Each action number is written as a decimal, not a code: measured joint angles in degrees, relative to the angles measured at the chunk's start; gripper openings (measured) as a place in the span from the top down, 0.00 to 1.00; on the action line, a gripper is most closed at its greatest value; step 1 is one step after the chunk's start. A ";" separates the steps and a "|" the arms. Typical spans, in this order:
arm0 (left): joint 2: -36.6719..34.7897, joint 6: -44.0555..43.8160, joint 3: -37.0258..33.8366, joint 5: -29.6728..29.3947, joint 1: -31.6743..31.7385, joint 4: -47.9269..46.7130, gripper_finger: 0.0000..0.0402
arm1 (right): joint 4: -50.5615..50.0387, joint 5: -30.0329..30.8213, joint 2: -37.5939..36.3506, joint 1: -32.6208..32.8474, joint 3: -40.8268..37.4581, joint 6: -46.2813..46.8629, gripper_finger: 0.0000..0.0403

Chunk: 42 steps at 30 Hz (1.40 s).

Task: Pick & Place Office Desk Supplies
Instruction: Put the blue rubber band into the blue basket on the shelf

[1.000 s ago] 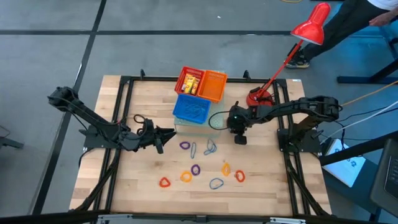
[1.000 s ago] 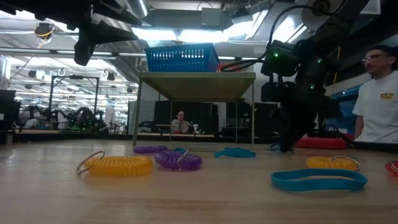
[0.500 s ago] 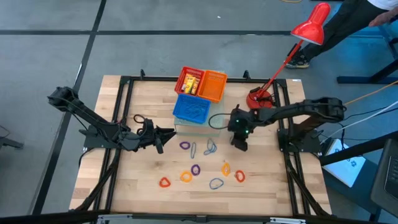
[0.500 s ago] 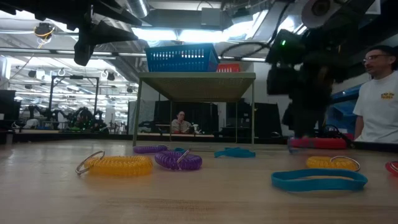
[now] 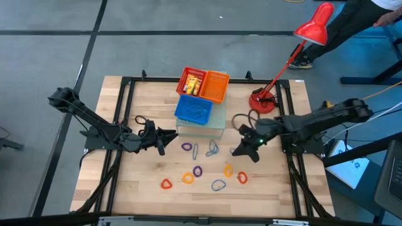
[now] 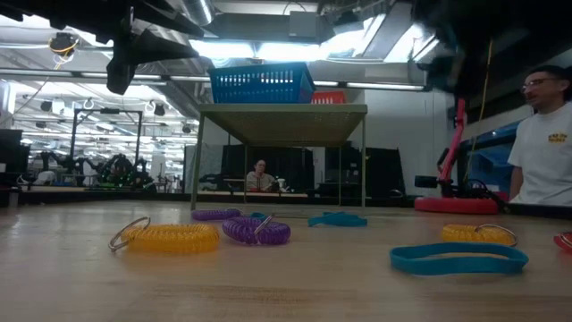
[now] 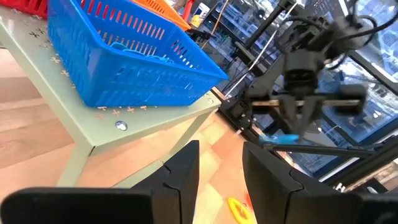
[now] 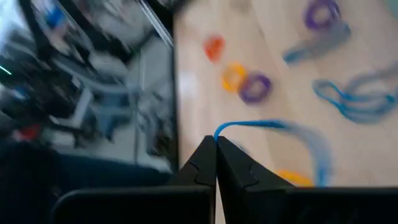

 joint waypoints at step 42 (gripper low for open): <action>0.00 7.04 0.00 8.49 0.00 3.05 0.71 | -2.94 11.91 34.29 -18.72 40.58 -21.80 1.00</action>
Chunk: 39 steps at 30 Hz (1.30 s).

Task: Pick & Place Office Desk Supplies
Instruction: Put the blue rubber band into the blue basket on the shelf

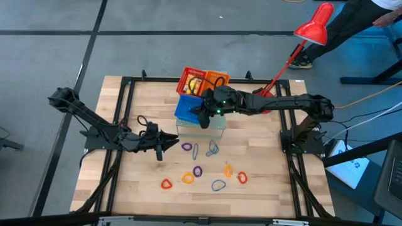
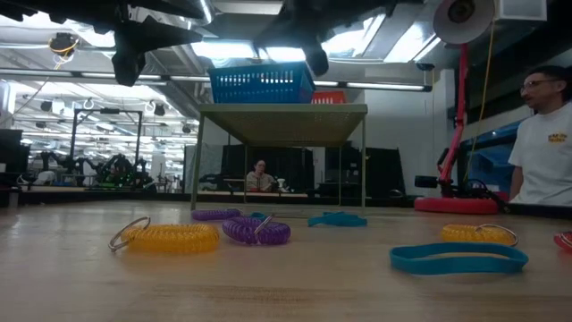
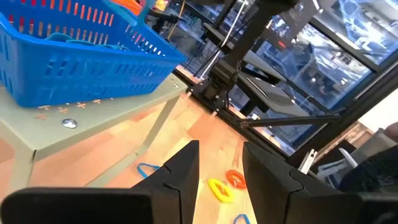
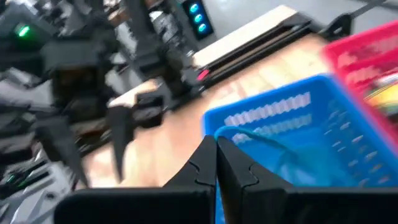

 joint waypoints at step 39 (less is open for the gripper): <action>0.00 0.42 0.00 -0.03 0.00 -0.07 0.71 | -2.84 -11.04 -6.11 0.23 -0.06 6.60 0.46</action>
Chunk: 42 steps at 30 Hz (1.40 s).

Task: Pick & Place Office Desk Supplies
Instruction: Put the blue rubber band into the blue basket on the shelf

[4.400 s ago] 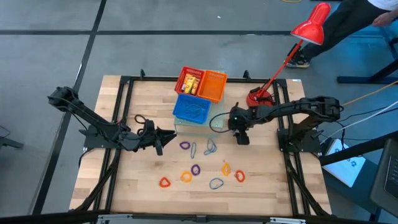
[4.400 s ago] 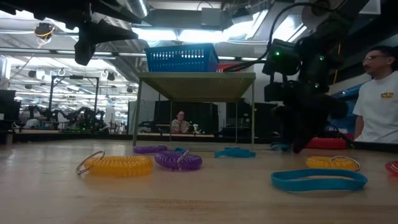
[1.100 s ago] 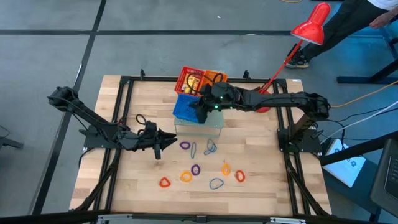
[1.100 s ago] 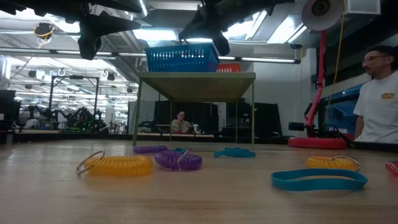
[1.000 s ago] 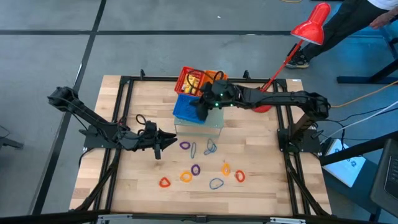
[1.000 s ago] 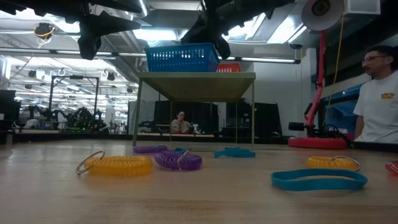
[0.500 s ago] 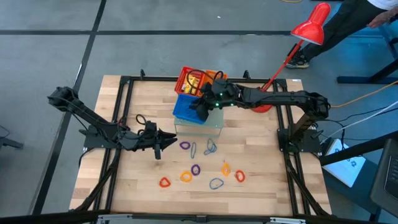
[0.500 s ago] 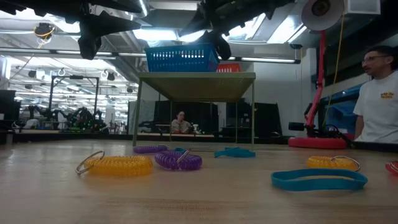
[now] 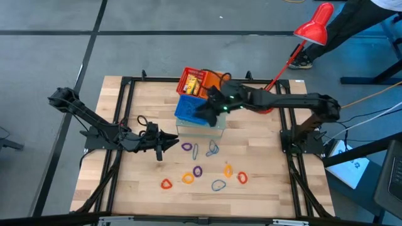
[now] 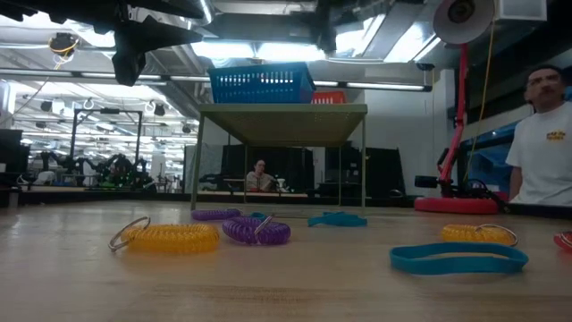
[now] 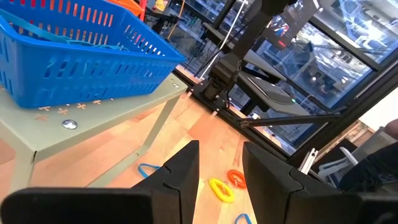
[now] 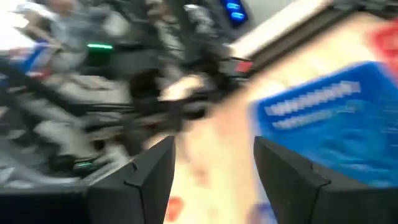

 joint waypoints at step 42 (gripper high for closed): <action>0.00 0.40 0.00 5.97 0.00 -0.39 0.71 | -26.96 20.80 20.50 37.56 0.02 28.18 0.50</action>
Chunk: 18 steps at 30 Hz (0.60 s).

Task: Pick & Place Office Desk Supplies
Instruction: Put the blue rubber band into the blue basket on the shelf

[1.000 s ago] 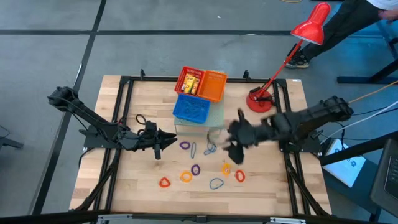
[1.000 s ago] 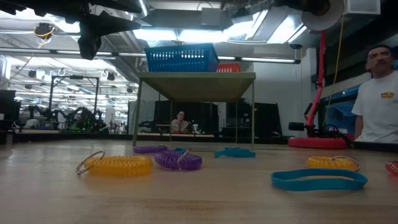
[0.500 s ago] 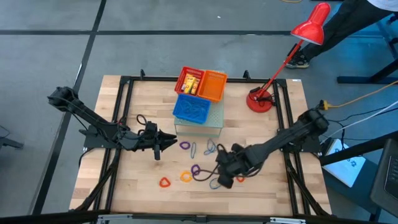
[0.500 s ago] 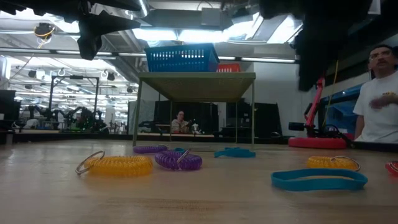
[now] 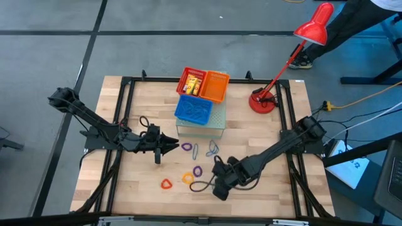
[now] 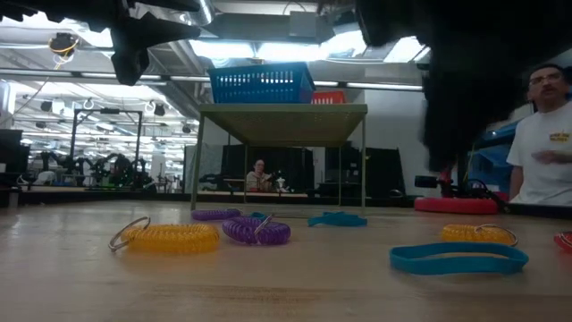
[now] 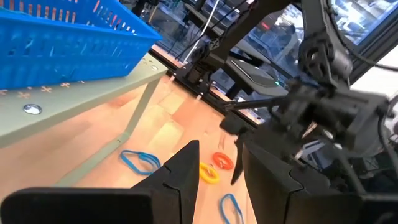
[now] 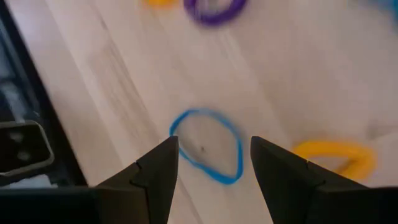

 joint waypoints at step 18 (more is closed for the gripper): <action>0.00 0.89 0.00 0.48 0.00 0.02 0.71 | 4.38 -4.32 4.73 0.86 0.02 5.54 0.50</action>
